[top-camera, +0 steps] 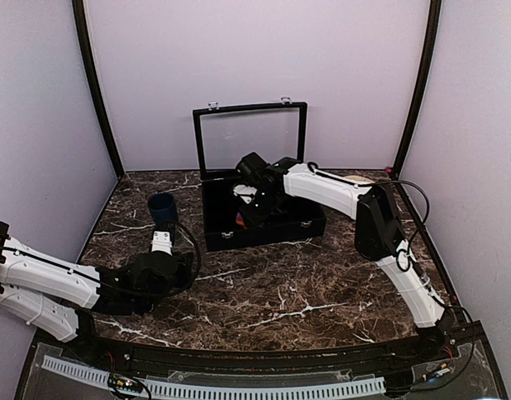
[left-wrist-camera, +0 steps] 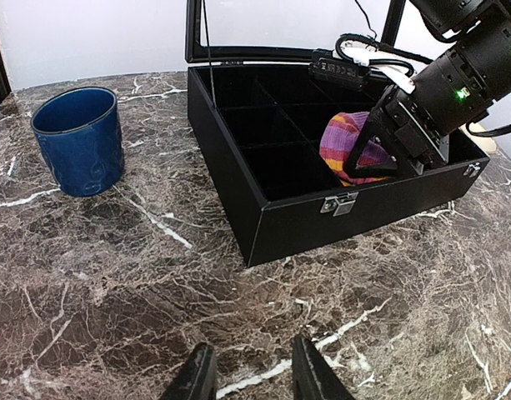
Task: Roll the socks
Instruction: Place the sock in the storage box.
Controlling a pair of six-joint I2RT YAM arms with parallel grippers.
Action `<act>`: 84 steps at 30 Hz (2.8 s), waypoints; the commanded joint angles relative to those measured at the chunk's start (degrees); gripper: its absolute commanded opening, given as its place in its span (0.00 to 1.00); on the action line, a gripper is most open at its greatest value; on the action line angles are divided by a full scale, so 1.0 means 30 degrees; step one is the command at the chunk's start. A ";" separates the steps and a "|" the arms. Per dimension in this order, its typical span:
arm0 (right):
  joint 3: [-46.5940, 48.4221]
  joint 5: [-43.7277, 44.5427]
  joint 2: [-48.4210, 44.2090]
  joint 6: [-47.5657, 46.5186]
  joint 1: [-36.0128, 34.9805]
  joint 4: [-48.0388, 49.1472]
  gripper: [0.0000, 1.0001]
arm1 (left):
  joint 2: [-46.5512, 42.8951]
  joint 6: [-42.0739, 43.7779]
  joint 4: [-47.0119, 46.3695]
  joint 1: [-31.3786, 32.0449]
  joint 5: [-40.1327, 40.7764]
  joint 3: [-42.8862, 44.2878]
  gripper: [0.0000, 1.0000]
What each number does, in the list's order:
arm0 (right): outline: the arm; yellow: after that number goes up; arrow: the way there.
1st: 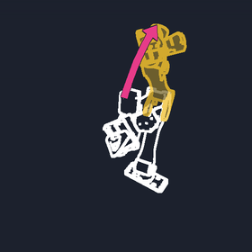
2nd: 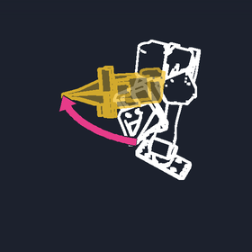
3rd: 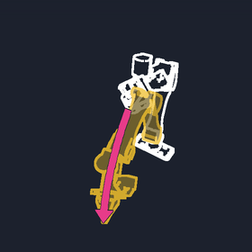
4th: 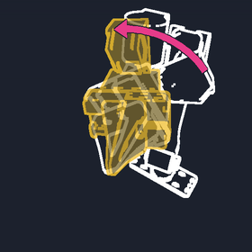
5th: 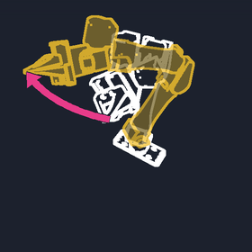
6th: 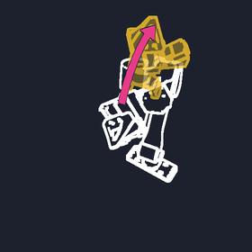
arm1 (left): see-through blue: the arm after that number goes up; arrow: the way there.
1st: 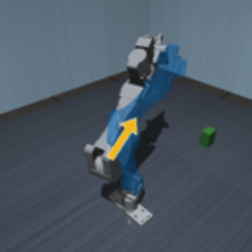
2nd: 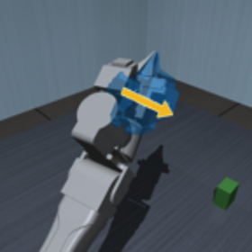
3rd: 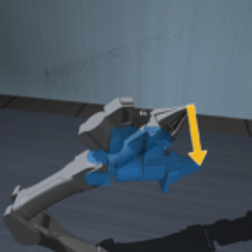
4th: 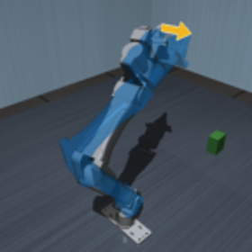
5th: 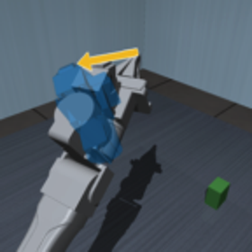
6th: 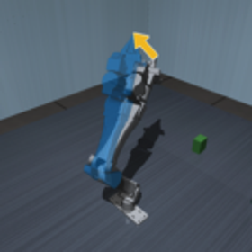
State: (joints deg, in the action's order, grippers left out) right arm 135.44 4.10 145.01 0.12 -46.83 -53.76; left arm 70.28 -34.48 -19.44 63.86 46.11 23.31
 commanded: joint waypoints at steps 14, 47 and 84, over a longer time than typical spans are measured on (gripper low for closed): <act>-0.3221 -0.0538 -0.1682 0.0216 -0.0254 -0.0597 0.46 | -0.0136 -0.0060 0.0035 -0.0074 -0.0585 0.0623 0.31; -0.5159 -0.0333 -0.5063 0.1169 -0.0221 0.2961 0.51 | -0.0069 -0.0172 0.0635 -0.0074 -0.0531 0.1136 0.41; -0.2548 -0.0233 -0.1479 0.1513 0.0934 0.3633 0.13 | -0.0489 -0.0667 0.0773 -0.0074 -0.0428 0.0620 0.57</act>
State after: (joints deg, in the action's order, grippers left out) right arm 124.40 7.25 137.64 5.17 -44.42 -42.00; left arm 69.80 -36.23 -17.41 63.86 44.36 25.43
